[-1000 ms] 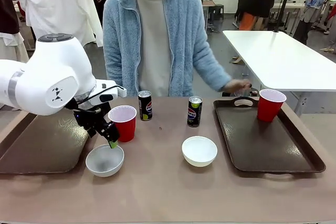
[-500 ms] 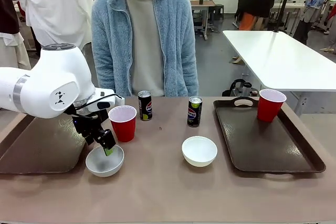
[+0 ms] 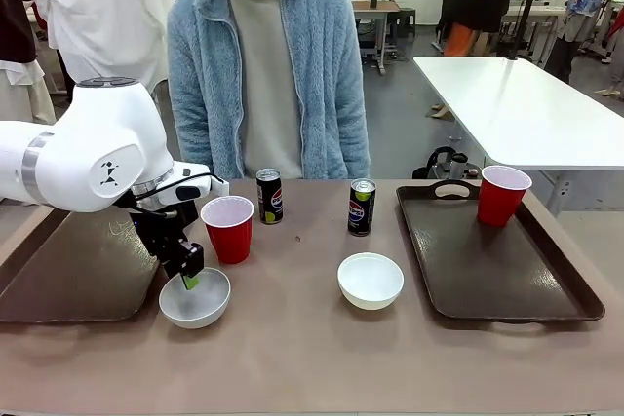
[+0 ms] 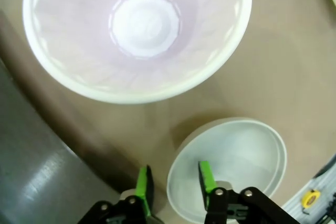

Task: Prepare tableware on both trays.
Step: Pick up a Picnic Bowl from the table and place it on a Handle tray.

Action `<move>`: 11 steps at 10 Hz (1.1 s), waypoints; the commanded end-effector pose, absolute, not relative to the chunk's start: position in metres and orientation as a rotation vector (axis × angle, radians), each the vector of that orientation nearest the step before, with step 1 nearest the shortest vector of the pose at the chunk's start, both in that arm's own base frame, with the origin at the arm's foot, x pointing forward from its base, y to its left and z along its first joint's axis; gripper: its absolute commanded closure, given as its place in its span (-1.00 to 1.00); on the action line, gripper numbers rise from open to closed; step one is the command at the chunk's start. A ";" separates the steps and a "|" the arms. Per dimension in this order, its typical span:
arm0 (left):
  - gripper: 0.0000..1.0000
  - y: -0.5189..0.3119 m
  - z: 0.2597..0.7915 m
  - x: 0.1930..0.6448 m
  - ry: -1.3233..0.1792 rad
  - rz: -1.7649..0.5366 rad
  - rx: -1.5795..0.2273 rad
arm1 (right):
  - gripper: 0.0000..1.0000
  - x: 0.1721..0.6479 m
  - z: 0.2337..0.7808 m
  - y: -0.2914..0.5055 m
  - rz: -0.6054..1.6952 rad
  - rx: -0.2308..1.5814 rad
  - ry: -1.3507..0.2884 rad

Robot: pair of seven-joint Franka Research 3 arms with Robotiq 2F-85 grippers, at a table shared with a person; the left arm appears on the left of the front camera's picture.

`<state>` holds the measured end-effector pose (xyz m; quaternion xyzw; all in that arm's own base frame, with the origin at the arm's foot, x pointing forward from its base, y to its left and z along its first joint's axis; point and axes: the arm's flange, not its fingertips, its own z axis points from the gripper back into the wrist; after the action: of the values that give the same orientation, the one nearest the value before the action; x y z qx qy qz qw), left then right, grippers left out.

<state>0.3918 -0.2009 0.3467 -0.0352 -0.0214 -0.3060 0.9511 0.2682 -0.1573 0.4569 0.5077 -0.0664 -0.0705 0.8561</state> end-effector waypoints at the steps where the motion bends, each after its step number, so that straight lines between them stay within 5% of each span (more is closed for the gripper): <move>1: 0.79 -0.194 0.352 0.390 -0.016 -0.635 -0.073 | -1.00 0.268 0.458 -0.157 -0.154 1.081 -0.134; 2: 1.00 -0.193 0.352 0.389 -0.006 -0.635 -0.067 | -1.00 0.268 0.458 -0.157 -0.154 1.081 -0.134; 11: 1.00 -0.083 0.427 0.355 -0.103 -0.356 -0.201 | -1.00 0.268 0.458 -0.157 -0.154 1.081 -0.134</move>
<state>0.3630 -0.1039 0.4249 -0.0873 -0.0392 -0.1943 0.9763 0.2681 -0.1575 0.4568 0.5076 -0.0665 -0.0710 0.8561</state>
